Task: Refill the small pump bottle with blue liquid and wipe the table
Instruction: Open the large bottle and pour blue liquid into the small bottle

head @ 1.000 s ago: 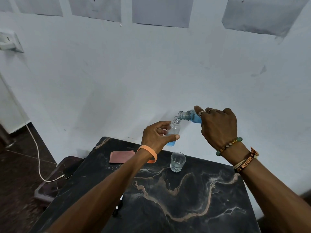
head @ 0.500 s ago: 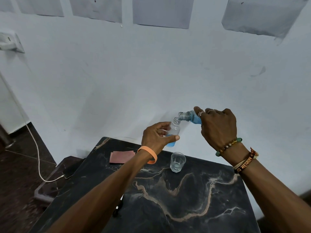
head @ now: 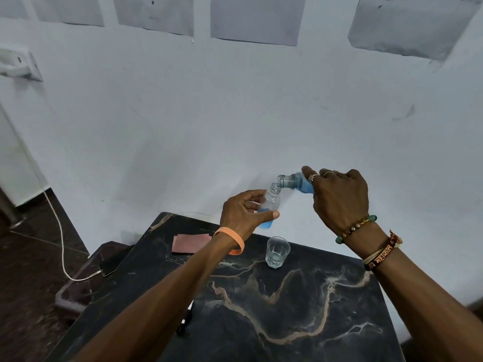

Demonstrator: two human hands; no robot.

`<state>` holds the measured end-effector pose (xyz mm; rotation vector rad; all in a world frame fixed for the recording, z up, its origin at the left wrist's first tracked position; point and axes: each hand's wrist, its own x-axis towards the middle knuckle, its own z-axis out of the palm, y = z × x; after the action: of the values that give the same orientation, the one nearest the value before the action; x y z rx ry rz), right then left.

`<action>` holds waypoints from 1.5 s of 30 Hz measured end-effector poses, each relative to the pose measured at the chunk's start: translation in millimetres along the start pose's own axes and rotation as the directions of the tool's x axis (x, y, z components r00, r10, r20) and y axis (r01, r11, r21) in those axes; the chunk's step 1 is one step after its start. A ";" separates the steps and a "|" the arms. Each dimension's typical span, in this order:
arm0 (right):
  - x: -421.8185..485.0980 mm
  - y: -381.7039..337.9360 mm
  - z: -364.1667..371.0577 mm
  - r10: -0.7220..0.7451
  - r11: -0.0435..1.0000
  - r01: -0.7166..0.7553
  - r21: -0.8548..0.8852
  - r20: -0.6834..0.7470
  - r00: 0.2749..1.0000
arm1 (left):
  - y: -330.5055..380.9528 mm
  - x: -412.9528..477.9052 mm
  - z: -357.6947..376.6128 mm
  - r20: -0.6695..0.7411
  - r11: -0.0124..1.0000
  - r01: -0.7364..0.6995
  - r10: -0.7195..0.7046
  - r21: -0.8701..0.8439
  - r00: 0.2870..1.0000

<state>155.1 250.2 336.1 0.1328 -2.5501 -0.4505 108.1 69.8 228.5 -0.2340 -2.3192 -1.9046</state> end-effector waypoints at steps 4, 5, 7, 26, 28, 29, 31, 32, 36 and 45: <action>-0.2 -1.3 -0.5 0.001 1.000 -0.001 0.003 -0.021 1.000 | -1.2 -0.9 0.1 -0.001 1.000 -0.004 0.004 0.003 1.000; -0.5 -1.7 -0.7 0.002 1.000 -0.002 0.003 -0.028 1.000 | -1.4 -1.0 0.1 -0.001 1.000 -0.003 0.003 0.003 1.000; -0.9 -2.1 -0.8 0.002 1.000 -0.002 -0.003 -0.030 1.000 | -1.1 -0.8 0.1 -0.002 1.000 0.000 0.000 0.003 1.000; -1.2 -5.8 -5.3 0.001 1.000 -0.001 -0.006 -0.018 1.000 | -1.3 -1.0 -3.4 0.003 1.000 -0.005 0.005 0.011 1.000; -1.5 -5.8 -5.3 0.000 1.000 0.000 -0.004 -0.009 1.000 | -1.4 -0.9 -3.7 -0.001 1.000 -0.007 0.007 0.012 1.000; -1.7 -5.7 -5.3 0.001 1.000 -0.001 -0.006 -0.008 1.000 | -1.4 -1.0 -3.7 -0.002 1.000 -0.007 0.007 0.011 1.000; -1.4 -5.4 -5.7 0.004 1.000 -0.004 -0.005 -0.011 1.000 | -1.4 -1.5 -3.6 -0.001 1.000 -0.008 0.008 0.010 1.000; -1.3 -5.4 -5.9 0.005 1.000 -0.005 -0.004 -0.008 1.000 | -1.7 -1.6 -3.6 -0.001 1.000 -0.007 0.007 0.010 1.000; -2.1 -5.6 -6.3 0.006 1.000 -0.006 -0.007 0.007 1.000 | -2.4 -2.1 -3.5 0.001 1.000 -0.014 0.014 0.009 1.000; -3.2 -5.4 -8.6 0.011 1.000 -0.011 0.003 0.012 1.000 | -3.1 -2.7 -2.8 0.007 1.000 -0.011 0.012 -0.003 1.000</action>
<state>162.4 243.2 339.5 0.1179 -2.5625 -0.4448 110.1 66.3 225.5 -0.2541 -2.3145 -1.9052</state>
